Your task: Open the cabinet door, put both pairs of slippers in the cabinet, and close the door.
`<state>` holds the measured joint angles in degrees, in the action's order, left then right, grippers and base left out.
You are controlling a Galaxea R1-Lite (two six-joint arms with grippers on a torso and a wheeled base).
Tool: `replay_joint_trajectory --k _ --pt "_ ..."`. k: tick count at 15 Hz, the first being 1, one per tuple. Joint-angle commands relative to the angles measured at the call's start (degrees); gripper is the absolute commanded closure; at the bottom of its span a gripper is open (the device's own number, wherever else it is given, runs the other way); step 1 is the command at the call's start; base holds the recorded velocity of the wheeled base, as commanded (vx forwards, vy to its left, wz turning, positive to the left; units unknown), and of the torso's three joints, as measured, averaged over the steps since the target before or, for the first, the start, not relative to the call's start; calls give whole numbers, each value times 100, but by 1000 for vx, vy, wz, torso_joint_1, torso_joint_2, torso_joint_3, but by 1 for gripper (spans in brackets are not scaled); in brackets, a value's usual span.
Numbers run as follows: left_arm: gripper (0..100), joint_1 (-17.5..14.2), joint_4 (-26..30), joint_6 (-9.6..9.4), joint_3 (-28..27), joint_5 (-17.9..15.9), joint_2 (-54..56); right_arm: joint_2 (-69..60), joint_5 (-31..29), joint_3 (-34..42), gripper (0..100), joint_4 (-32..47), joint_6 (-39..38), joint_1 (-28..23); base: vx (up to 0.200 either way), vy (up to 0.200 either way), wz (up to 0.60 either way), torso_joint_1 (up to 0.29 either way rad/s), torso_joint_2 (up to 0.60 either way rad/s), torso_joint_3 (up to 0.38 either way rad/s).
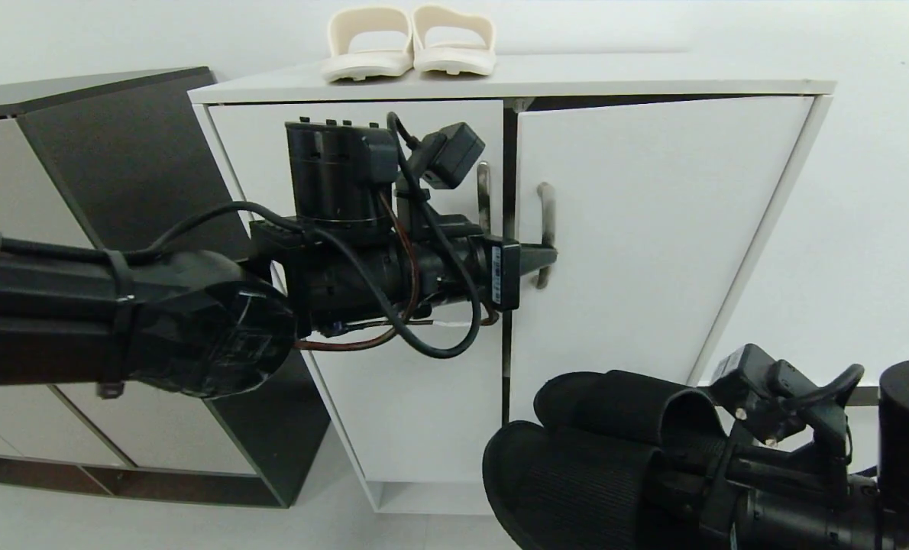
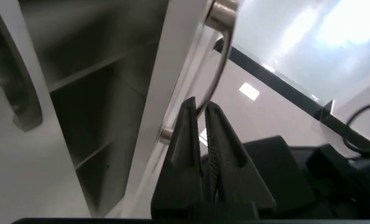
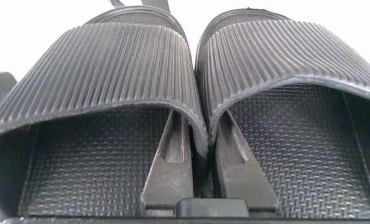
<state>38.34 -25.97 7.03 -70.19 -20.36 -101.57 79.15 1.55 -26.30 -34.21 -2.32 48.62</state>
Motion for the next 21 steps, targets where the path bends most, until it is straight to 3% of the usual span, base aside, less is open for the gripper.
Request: replay_joint_trajectory --k 1,5,8,10,12,14,17,21 --pt "100 183 -93 -18 445 41 586 -242 30 186 100 2 223 -1 0 0 0 0 0 0" --pt "100 218 -93 -9 1227 322 1377 -322 91 406 100 11 583 8 0 0 0 0 0 0" --pt "100 -116 -102 17 1166 498 1351 -286 100 450 100 11 592 -1 0 0 0 0 0 0" --pt "100 -301 -251 132 911 463 981 -278 100 450 100 11 592 -1 0 0 0 0 0 0" --pt "100 -301 -910 685 586 489 480 -251 100 467 100 11 592 -1 0 0 0 0 0 0" --pt "100 -310 -910 703 322 498 234 -216 100 476 100 11 592 -1 0 0 0 0 0 0" --pt "100 -283 -260 712 -179 480 103 -207 91 634 100 98 777 43 0 0 0 0 0 0" --pt "100 -274 -190 703 -812 471 -355 -190 91 687 100 142 882 131 0 0 0 0 0 0"
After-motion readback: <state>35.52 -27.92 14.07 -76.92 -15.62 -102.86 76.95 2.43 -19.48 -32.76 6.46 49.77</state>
